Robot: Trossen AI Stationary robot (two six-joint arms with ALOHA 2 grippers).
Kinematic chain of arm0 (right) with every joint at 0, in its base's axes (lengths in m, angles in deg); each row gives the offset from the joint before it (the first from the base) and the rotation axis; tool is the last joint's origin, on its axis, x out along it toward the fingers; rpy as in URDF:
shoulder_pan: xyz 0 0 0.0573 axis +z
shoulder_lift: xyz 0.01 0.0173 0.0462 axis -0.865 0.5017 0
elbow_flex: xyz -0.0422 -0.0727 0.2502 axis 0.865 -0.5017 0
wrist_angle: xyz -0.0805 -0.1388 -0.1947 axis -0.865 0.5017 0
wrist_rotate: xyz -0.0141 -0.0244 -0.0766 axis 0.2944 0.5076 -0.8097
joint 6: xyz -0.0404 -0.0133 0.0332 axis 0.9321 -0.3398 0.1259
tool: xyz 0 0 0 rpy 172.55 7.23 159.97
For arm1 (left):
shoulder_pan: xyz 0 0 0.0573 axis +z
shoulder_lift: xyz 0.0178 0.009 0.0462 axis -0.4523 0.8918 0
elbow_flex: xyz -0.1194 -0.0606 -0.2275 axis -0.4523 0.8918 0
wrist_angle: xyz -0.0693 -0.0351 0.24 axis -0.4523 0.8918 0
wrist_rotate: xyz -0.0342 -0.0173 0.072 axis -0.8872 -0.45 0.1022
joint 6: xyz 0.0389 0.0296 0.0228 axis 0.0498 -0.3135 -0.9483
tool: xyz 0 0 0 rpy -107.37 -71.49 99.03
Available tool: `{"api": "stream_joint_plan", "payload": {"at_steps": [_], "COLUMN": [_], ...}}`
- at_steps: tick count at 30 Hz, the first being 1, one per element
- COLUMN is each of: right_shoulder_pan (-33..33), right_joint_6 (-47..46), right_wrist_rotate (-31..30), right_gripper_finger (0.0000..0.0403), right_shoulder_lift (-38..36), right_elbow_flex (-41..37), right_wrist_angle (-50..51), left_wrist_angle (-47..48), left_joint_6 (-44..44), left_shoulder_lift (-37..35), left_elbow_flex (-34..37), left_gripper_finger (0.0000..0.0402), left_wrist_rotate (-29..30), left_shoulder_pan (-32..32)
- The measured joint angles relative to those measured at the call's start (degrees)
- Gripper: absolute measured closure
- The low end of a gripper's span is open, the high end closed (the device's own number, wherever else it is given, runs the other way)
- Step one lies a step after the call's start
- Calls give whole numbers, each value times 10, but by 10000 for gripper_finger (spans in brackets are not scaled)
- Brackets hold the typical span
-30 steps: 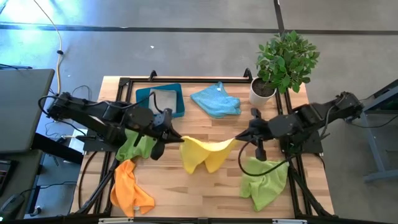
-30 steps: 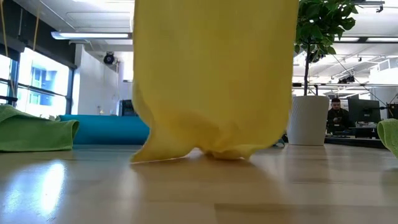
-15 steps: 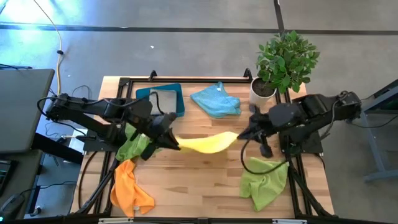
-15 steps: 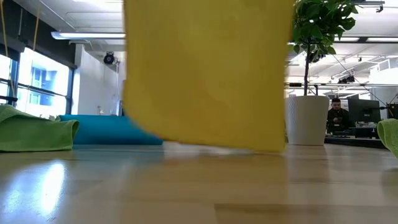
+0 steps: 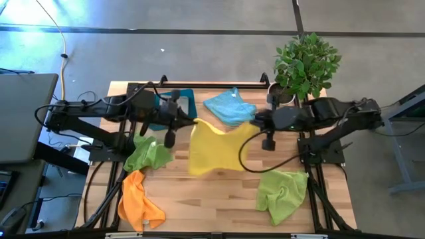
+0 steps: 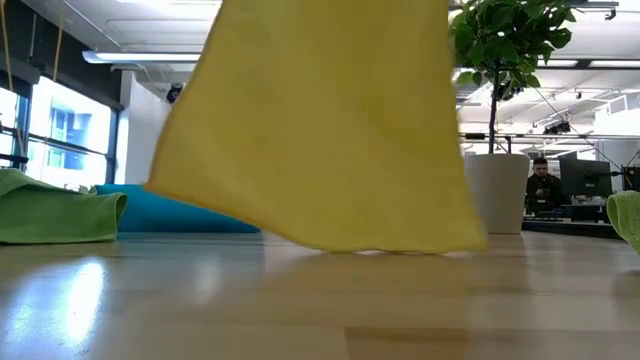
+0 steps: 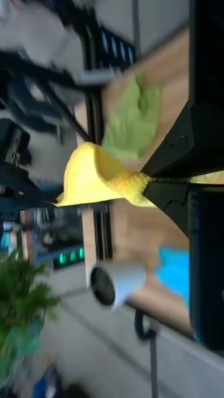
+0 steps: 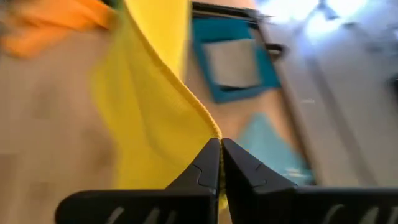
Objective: Fold microfiber towels
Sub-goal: Fold the yellow microfiber cloth
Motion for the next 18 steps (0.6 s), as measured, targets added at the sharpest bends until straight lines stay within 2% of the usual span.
{"api": "stream_joint_plan", "payload": {"at_steps": [6, 10, 14, 18], "right_shoulder_pan": [-21, -11, 22, 47], "right_joint_6": [69, 55, 24, -78], "right_wrist_rotate": [-124, -155, -134, -40], "right_gripper_finger": [402, 402, 402, 402], "right_shoulder_lift": [21, 21, 21, 23], "right_elbow_flex": [0, 0, 0, -33], "right_wrist_angle": [-17, -18, -9, -8], "left_wrist_angle": [1, 3, 27, 110], "left_joint_6": [-83, -93, -64, 10], "left_shoulder_lift": [5, 4, 4, 22], "left_elbow_flex": [0, 0, 0, 0], "left_gripper_finger": [401, 401, 401, 401], "left_wrist_rotate": [75, 103, 86, 44], "left_shoulder_pan": [11, -7, -37, -80]}}
